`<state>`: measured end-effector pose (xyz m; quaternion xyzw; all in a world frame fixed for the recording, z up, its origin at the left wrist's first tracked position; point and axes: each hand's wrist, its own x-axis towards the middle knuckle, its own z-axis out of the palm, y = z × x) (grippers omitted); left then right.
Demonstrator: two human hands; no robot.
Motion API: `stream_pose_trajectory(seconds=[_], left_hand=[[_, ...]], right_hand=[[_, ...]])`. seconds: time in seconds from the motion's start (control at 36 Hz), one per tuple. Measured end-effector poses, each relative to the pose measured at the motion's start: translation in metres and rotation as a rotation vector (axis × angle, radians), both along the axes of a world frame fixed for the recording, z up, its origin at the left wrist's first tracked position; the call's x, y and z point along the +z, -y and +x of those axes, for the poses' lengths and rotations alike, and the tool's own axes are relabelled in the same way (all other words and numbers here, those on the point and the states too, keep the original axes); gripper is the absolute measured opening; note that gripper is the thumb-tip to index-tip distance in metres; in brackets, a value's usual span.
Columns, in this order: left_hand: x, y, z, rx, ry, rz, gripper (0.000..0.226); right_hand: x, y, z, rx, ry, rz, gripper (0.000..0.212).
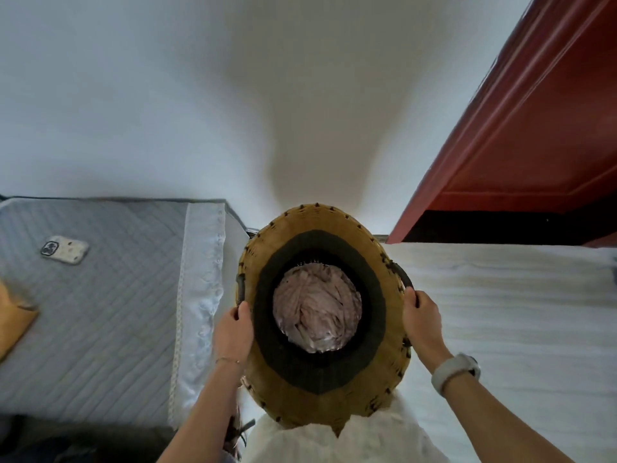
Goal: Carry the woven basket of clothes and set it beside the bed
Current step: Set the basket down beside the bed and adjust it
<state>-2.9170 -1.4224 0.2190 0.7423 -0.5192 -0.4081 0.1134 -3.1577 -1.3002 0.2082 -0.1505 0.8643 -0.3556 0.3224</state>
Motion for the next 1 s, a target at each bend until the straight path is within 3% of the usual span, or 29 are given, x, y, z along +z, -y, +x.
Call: stream_pose_trajectory(seconds=[0.39,0.64,0.75,1.0], left_hand=[[-0.077,0.100,-0.073,-0.039,0.055,0.099,0.041],[-0.162,0.169,-0.065,-0.084,0.103,0.113,0.037],[-0.196,0.194,-0.048,-0.094,0.138,0.095,0.035],[-0.231,0.237,-0.035,-0.029,0.100,0.103,0.032]], right_hand=[[-0.073,0.070,-0.059,-0.120,0.046,0.127,0.028],[-0.152,0.134,-0.054,-0.209,0.031,0.175,0.022],[-0.183,0.158,-0.044,-0.227,0.053,0.175,0.030],[-0.221,0.194,-0.024,-0.295,0.085,0.142,0.034]])
